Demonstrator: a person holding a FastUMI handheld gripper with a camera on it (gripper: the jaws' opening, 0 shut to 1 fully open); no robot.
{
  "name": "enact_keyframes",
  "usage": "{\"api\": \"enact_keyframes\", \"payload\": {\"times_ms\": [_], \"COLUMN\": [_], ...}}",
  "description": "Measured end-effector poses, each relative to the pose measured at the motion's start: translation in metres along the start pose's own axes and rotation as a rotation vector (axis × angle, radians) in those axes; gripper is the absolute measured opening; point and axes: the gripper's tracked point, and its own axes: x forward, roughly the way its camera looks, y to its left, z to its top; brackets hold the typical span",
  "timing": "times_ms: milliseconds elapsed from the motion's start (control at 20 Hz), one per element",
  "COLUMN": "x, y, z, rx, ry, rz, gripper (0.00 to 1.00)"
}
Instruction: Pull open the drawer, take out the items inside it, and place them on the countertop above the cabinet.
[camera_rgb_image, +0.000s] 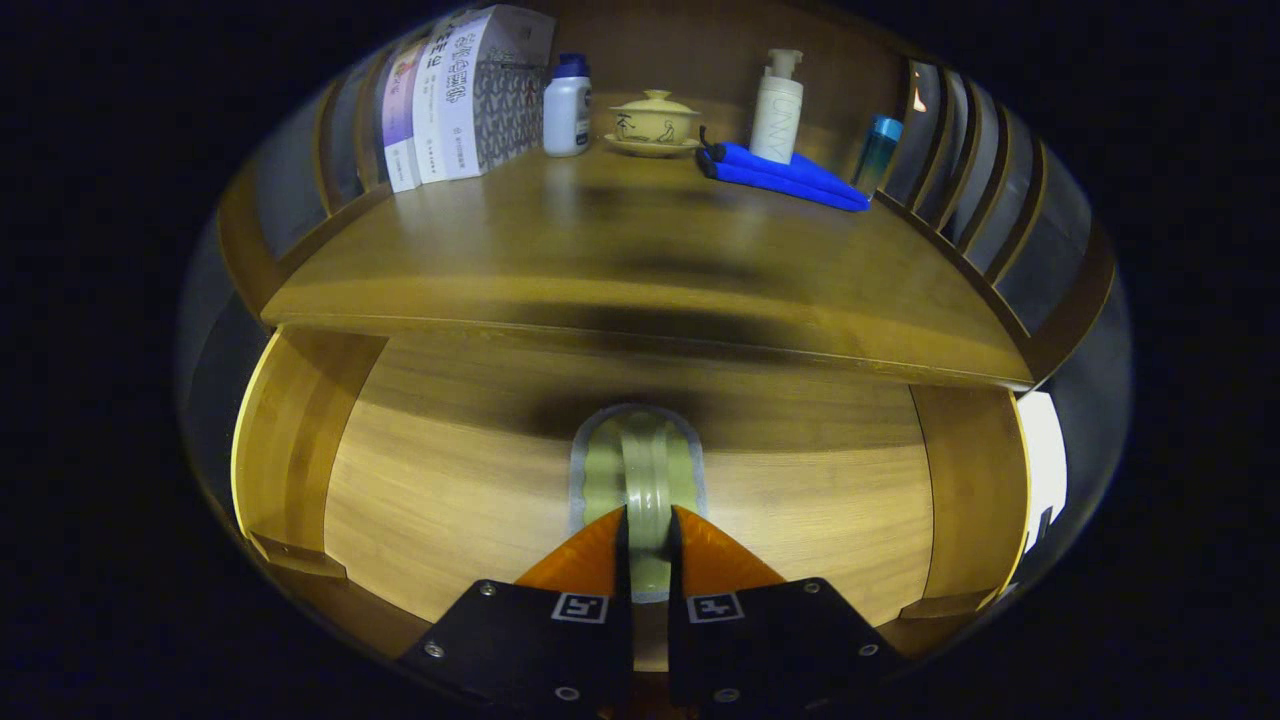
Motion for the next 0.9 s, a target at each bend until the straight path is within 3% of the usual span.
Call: {"api": "enact_keyframes", "payload": {"times_ms": [300, 550, 900], "x": [-0.039, -0.074, -0.091], "y": [0.01, 0.01, -0.013], "z": [0.003, 0.038, 0.035], "rx": [-0.027, 0.046, -0.133], "ry": [-0.082, -0.234, -0.195], "rz": [0.014, 0.022, -0.083], "gripper": [0.14, 0.14, 0.14]}}
